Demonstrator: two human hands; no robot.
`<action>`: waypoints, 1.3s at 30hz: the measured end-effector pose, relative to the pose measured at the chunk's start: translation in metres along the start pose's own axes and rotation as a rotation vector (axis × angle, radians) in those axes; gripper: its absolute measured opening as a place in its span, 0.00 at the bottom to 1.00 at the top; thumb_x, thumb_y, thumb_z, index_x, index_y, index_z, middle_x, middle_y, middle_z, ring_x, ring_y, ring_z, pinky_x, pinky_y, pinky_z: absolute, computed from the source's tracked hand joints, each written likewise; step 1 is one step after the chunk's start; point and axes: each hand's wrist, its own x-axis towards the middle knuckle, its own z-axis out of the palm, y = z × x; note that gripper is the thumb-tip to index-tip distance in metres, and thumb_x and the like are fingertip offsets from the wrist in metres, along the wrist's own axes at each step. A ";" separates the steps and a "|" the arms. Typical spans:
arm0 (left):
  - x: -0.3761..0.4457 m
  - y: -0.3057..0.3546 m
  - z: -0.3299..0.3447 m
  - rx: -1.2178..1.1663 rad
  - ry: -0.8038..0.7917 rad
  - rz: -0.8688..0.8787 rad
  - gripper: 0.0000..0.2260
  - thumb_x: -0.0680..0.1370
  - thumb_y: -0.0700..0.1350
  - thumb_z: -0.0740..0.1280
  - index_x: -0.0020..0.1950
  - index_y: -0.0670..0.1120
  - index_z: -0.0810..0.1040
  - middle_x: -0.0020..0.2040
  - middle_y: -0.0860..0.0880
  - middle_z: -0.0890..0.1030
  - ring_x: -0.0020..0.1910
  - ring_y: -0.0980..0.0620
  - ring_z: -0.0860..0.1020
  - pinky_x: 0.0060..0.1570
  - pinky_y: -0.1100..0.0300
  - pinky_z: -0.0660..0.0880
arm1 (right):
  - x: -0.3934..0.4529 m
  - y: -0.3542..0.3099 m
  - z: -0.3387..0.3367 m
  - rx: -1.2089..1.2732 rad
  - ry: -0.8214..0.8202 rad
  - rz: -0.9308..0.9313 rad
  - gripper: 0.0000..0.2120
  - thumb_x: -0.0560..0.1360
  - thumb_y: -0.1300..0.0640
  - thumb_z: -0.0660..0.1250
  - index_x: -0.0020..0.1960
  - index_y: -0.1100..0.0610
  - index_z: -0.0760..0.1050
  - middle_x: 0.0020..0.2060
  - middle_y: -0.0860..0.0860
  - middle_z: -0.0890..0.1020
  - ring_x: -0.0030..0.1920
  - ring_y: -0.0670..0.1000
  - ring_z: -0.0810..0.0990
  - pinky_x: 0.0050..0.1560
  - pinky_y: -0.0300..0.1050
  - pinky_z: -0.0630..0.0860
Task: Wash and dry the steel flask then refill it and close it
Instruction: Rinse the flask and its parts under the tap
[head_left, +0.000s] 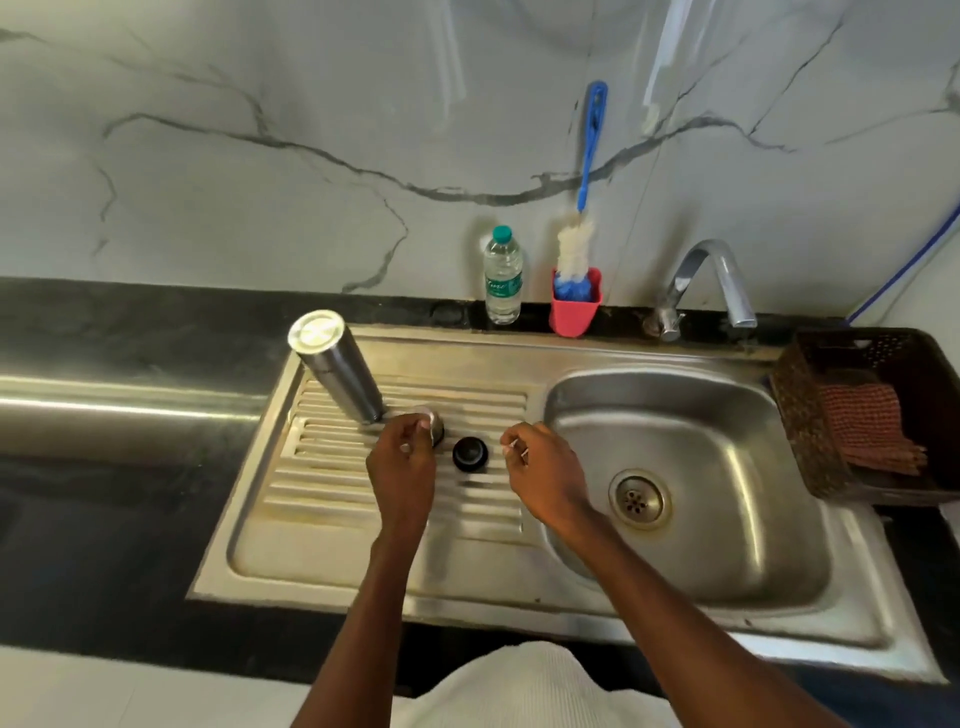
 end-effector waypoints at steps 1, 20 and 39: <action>0.002 -0.001 -0.009 0.009 0.048 -0.019 0.03 0.82 0.44 0.71 0.51 0.47 0.84 0.45 0.52 0.85 0.46 0.54 0.82 0.50 0.52 0.79 | -0.001 -0.003 0.006 -0.003 -0.015 -0.008 0.07 0.81 0.56 0.66 0.56 0.48 0.79 0.52 0.46 0.79 0.51 0.50 0.81 0.52 0.48 0.78; 0.077 -0.034 -0.075 0.199 0.047 -0.059 0.43 0.72 0.60 0.79 0.80 0.49 0.62 0.77 0.46 0.70 0.75 0.43 0.70 0.71 0.44 0.73 | 0.002 -0.081 0.070 0.028 0.030 -0.111 0.07 0.81 0.56 0.66 0.56 0.49 0.80 0.50 0.43 0.78 0.48 0.46 0.78 0.46 0.43 0.75; 0.060 0.066 -0.035 0.035 -0.156 0.378 0.36 0.65 0.50 0.84 0.70 0.51 0.75 0.62 0.57 0.80 0.62 0.52 0.77 0.64 0.41 0.75 | 0.018 -0.080 -0.019 0.955 -0.159 0.468 0.16 0.85 0.45 0.59 0.59 0.53 0.80 0.49 0.54 0.88 0.53 0.56 0.87 0.49 0.49 0.77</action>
